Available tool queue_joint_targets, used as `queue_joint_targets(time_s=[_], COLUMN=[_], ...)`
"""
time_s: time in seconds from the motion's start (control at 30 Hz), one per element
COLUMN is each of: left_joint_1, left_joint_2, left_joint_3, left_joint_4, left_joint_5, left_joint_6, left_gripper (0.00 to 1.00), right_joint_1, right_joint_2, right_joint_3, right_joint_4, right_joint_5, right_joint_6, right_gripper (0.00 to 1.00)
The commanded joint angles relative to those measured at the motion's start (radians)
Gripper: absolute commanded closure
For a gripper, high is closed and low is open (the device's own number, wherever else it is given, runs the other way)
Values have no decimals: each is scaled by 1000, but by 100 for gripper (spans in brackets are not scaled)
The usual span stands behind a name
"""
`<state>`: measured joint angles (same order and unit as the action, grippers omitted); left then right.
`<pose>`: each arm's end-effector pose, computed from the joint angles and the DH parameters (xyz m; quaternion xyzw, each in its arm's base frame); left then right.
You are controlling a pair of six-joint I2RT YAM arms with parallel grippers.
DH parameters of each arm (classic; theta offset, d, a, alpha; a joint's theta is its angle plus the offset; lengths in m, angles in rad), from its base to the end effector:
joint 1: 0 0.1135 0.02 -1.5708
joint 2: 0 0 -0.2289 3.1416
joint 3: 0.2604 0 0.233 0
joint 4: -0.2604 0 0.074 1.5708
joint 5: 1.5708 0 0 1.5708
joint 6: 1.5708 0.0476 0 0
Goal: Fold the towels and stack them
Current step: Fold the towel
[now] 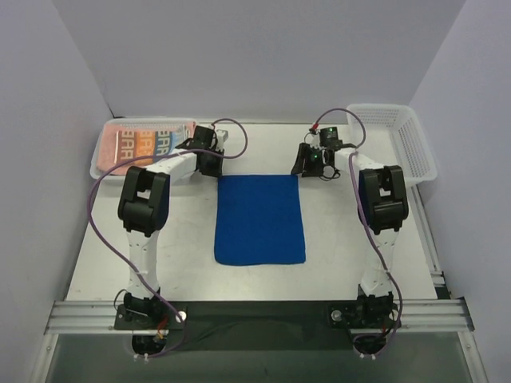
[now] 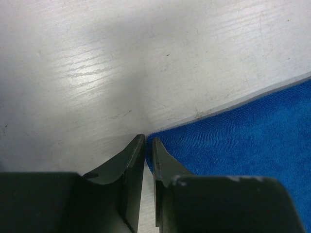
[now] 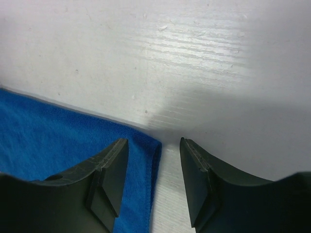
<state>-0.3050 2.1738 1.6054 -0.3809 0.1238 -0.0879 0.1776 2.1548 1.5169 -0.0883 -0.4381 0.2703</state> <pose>0.4203 -0.1385 0.1328 0.1218 0.9426 -0.1173 0.2878 0.4397 0.0994 0.1408 -0.0477 0.8935 0.2821 0.3461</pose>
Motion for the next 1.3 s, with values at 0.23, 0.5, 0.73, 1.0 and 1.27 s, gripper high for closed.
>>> queue_joint_targets(time_s=[0.23,0.5,0.73,1.0,1.27], left_joint_1=[15,21,30,46,52], left_joint_2=[18,20,18,1,-61], left_joint_3=[24,22,22,33,36], left_joint_4=[-49,-49,-49,-50,-30], left_joint_5=[27,31,31,46,59], left_joint_6=[17,16,11,7,4], left_gripper=[85,91,99,100,100], right_joint_1=[19,20,19,13,13], right_joint_2=[69,97,109,71,-9], right_joint_3=[22,43,54,60,75], right_joint_4=[-100,-108,-108,-107,-96], right_joint_5=[-40,-57,-73,-77,-80], right_joint_6=[-25,-33,-45,-49,-40], right_gripper=[61,72,91,100,100])
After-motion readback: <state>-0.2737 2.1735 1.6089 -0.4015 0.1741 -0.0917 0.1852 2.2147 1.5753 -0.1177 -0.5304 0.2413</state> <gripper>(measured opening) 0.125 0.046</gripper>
